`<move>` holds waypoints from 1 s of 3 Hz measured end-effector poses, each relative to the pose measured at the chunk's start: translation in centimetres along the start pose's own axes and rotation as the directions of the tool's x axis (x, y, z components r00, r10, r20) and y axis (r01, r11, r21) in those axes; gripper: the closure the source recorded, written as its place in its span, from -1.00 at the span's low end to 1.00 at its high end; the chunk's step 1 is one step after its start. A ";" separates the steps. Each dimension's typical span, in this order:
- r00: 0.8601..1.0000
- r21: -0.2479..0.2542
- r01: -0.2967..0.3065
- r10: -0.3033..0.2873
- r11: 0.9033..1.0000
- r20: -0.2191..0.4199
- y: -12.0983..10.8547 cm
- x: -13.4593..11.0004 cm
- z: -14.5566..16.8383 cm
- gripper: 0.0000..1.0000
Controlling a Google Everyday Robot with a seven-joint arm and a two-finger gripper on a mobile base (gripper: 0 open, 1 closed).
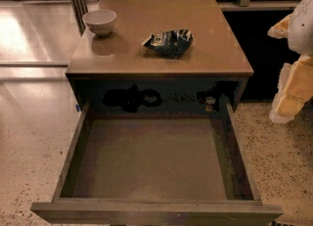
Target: Place blue chip bag into top drawer
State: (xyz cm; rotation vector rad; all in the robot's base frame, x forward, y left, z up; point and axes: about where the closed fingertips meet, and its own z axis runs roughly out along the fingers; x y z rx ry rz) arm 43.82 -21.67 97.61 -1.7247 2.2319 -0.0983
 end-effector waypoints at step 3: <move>0.982 -0.011 0.182 -0.181 0.983 0.049 -9.6 -5.3 6.5 -1.00</move>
Offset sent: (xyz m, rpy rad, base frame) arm 0.1043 0.0215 -0.0292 -0.0180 -0.0243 0.1724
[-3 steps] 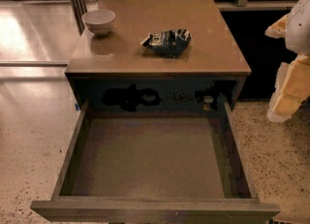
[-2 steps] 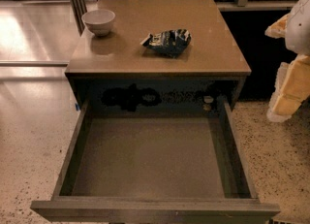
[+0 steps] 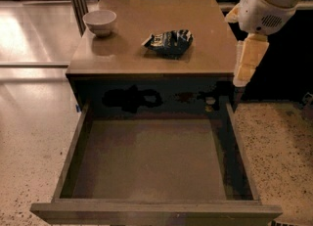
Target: Place blue chip bag into top drawer
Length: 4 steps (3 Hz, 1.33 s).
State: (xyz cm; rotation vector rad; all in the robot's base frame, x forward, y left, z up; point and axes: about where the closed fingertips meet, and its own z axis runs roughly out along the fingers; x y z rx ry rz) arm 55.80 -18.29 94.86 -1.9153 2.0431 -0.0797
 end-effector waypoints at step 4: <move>0.982 0.059 0.169 -0.173 0.984 0.077 -11.0 -6.4 6.0 -1.00</move>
Offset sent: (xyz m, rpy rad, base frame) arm 0.0526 0.0195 -0.0081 0.0113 -0.0228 0.0501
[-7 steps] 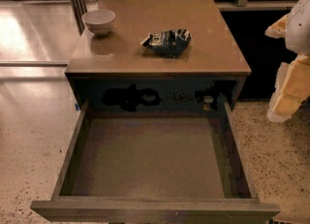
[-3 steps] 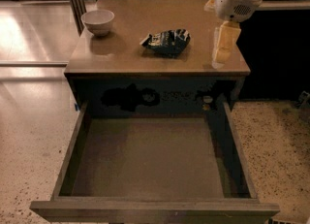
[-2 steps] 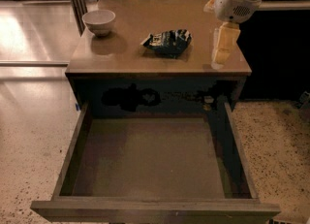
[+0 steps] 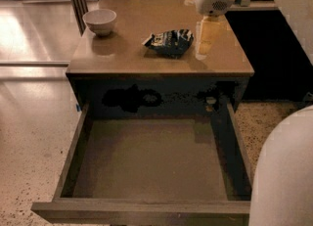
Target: Place blue chip bag into top drawer
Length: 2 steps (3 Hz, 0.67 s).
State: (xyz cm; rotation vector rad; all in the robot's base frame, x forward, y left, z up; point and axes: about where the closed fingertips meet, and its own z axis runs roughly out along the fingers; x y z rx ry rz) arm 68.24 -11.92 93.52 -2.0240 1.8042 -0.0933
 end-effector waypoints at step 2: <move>0.996 -0.080 0.087 -0.084 0.993 0.034 -3.6 -2.9 6.8 -1.00</move>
Offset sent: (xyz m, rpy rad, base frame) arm 0.0827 0.0583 -0.0565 -0.0469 0.1213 0.1427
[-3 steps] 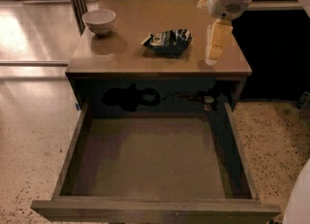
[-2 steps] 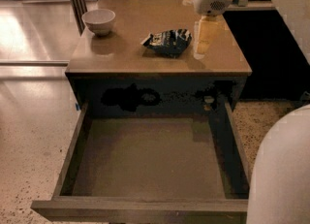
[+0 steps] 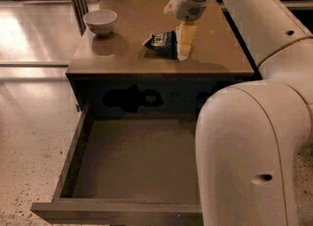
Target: Place blue chip bag into top drawer
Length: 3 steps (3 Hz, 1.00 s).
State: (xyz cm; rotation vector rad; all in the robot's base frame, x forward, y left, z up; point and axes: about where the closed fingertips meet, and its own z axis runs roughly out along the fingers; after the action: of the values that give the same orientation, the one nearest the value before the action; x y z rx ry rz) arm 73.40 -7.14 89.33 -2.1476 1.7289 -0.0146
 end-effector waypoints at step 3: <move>0.993 -0.049 -0.088 0.083 0.995 -0.086 -0.8 3.4 4.7 -1.00</move>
Offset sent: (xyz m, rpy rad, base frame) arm 0.0241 -0.0454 -0.0563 -0.1426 0.1575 -0.1549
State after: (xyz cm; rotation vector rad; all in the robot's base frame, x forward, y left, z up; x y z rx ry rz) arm 76.07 -8.88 84.44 -2.1361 1.8878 -0.0374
